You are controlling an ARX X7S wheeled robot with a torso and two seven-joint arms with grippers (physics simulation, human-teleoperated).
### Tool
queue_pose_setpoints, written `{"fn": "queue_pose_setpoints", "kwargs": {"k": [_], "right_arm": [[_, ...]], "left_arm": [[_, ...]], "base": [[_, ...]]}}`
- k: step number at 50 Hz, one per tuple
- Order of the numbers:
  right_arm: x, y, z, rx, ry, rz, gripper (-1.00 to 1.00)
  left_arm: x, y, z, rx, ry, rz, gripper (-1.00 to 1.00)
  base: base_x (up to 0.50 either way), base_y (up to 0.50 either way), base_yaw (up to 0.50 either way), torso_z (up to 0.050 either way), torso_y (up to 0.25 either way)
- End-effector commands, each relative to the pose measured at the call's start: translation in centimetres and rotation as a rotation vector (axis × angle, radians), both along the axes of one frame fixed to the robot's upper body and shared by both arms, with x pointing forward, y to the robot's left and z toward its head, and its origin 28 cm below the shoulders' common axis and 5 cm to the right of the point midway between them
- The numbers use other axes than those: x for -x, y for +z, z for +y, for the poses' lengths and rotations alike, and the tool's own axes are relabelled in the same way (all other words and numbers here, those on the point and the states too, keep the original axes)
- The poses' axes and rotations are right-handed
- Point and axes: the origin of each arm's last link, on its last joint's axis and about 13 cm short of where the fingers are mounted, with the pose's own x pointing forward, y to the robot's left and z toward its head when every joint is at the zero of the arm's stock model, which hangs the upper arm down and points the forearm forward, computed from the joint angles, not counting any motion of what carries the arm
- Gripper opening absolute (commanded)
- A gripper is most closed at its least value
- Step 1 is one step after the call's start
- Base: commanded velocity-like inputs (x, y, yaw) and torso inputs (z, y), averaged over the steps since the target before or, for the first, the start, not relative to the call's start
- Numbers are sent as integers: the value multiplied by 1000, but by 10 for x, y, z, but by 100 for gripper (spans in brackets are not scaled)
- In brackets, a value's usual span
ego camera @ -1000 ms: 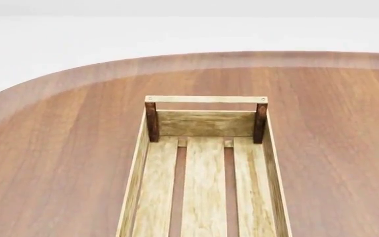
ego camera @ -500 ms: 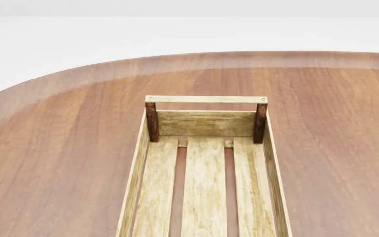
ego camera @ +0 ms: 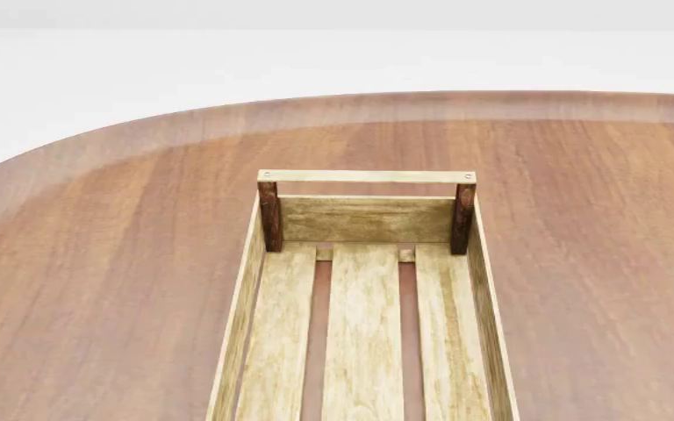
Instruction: Pick up the cream cheese and put it in the tray.
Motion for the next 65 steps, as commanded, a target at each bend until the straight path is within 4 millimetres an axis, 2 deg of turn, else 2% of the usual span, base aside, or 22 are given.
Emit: {"fn": "queue_pose_setpoints", "kwargs": {"k": [1,7,17,21,27,38,54,63,65], "right_arm": [[-1,1,-6,-110,-208,41,100],[-4,1,-6,-158,-323,58,100],[-5,1,-7,-263,-364,92,100],[-6,1,-6,-270,-426,100,100],[-5,-1,-7,-271,-410,121,100],[-8,-6,-9,-280,-494,207,100],[-16,-16,-6,-242,-529,339,100],[-20,-18,-4,-226,-500,366,100],[-20,-18,-4,-242,-447,374,100]], "left_arm": [[-1,0,-1,-7,2,7,100],[0,0,-1,-8,3,9,100],[0,-1,-1,-12,4,10,100],[0,0,-1,-10,7,7,100],[1,0,0,-8,7,6,100],[2,1,1,-4,11,3,100],[2,1,0,-3,12,7,100],[1,1,0,-5,13,8,100],[1,1,0,-6,12,9,100]], "base": [[0,0,0,0,0],[0,0,0,0,0],[0,0,0,0,0],[0,0,0,0,0],[0,0,0,0,0],[0,0,0,0,0],[0,0,0,0,0],[0,0,0,0,0],[0,0,0,0,0]]}}
